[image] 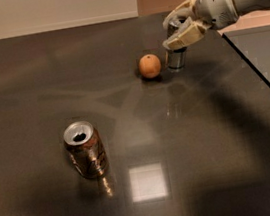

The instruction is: Move redbull can near orange

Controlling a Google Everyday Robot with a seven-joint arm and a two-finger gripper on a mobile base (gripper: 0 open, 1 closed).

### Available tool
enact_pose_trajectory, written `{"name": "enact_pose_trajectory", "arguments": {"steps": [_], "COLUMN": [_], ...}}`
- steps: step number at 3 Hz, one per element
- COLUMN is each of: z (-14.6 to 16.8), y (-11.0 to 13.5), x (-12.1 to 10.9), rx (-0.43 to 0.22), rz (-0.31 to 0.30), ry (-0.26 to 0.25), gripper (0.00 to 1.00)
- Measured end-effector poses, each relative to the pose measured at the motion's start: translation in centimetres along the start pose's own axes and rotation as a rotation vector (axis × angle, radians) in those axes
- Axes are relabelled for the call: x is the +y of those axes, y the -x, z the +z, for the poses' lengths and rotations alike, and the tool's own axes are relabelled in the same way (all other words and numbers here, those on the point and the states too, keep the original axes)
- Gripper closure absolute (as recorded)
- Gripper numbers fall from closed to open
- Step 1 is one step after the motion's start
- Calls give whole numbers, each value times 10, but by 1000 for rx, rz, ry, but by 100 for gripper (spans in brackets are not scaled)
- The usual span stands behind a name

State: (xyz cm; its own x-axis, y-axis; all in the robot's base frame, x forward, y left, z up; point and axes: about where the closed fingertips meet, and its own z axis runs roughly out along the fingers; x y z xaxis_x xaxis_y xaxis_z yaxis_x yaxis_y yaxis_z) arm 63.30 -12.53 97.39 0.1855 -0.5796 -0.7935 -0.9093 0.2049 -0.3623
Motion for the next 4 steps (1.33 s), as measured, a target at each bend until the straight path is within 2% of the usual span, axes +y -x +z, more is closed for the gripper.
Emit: {"name": "enact_pose_trajectory", "arguments": {"steps": [3, 4], "z": [30, 37], "y": [-34, -40], "x": [0, 1], "rx": [40, 47], "rz": [24, 24], "ry": [32, 37], "gripper": [100, 86]}}
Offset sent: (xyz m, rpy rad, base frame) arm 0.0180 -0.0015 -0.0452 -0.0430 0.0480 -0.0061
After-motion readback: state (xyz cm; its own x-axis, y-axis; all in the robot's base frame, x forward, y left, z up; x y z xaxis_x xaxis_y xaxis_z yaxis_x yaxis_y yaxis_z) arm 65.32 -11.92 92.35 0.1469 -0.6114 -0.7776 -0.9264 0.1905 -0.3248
